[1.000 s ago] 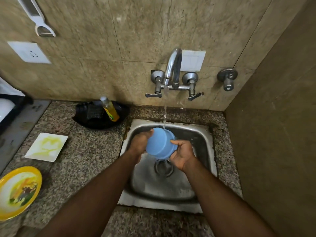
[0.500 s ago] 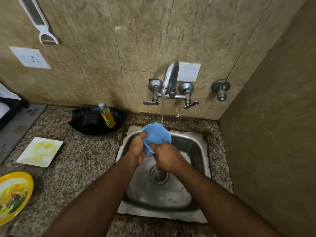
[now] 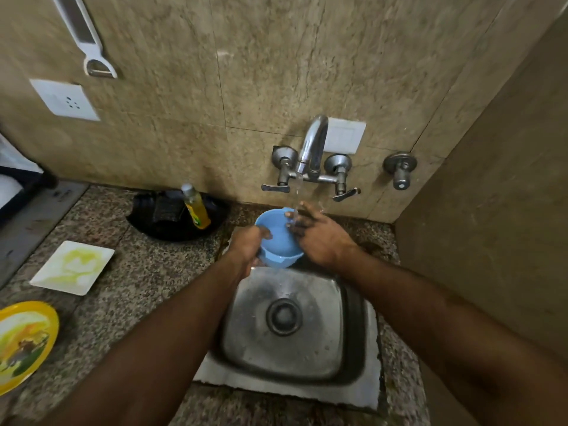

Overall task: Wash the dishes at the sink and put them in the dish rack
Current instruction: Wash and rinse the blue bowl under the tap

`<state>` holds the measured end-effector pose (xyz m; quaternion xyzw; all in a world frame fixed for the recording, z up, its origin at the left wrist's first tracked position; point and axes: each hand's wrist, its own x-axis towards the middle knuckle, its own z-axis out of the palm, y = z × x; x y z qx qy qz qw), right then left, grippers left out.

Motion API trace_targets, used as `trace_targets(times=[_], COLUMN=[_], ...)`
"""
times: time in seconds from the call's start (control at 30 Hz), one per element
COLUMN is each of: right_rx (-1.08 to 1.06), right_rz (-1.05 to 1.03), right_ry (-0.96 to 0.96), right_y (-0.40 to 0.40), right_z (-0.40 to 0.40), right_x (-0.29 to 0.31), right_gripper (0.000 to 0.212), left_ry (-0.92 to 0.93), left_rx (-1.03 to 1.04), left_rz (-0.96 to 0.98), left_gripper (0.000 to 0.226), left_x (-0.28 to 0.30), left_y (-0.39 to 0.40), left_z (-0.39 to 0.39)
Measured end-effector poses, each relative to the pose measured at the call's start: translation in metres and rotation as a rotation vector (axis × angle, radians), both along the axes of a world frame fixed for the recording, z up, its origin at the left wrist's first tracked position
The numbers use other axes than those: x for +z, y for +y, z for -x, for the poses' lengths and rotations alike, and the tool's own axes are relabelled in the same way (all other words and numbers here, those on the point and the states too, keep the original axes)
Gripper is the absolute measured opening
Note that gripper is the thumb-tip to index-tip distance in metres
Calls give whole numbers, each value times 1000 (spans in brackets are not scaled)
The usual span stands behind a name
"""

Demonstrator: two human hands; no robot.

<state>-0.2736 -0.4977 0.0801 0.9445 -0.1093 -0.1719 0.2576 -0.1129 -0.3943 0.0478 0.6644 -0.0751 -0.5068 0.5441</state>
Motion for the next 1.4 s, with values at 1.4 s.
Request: trace_targets(times=[1.4], right_rx=[-58], right_rz=[-206], right_ry=[-115], right_y=[19], right_z=[-4], right_x=[13], right_gripper=[42], left_ry=[-30], left_rx=[-108], left_rz=[-86], left_gripper=[27], left_x=[-19], left_y=[11], left_z=[5])
